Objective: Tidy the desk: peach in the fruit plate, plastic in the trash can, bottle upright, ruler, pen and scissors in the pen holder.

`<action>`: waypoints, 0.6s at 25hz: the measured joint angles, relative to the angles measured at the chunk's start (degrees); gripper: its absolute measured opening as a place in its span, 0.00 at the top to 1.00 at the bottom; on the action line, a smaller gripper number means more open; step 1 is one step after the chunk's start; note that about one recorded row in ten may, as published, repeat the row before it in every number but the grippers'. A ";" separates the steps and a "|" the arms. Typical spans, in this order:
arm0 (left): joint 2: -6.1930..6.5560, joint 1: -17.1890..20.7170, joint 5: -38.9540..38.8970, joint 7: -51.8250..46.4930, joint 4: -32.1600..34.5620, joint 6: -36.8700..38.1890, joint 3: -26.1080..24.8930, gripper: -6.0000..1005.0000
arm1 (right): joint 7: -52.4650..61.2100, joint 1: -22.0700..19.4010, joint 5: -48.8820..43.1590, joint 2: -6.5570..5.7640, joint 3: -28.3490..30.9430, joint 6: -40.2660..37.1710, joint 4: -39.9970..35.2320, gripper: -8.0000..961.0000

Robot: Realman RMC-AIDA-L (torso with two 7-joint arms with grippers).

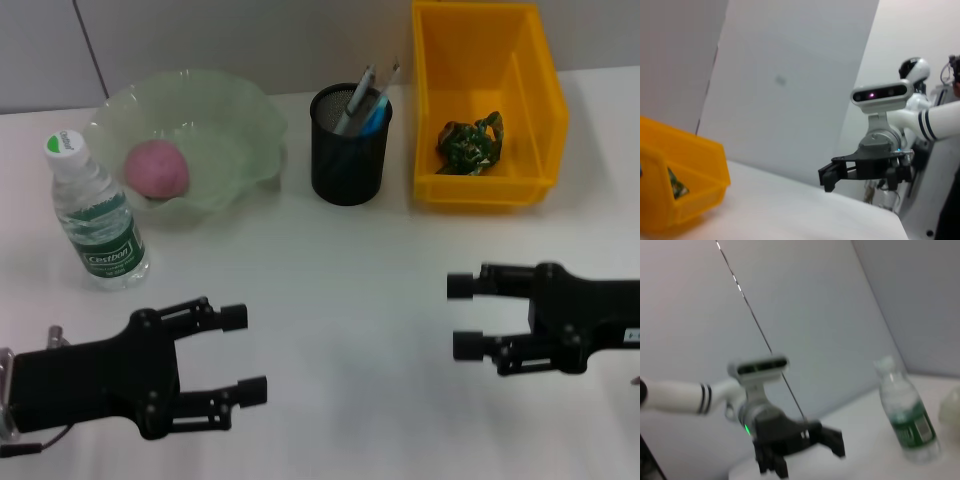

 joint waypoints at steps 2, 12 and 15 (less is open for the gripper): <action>-0.10 -0.20 1.47 -0.43 -0.05 -0.47 -0.02 0.16 | -0.51 -0.06 -1.89 0.00 0.07 1.19 -0.07 0.15; -0.19 -0.37 3.62 -1.05 -0.90 -2.67 0.05 0.16 | -5.28 -0.37 -5.04 0.98 -0.02 4.41 0.51 0.15; -0.15 -0.59 3.96 -1.01 -0.87 -2.89 0.07 0.16 | -5.47 -0.35 -5.08 1.10 -0.18 4.90 0.52 0.15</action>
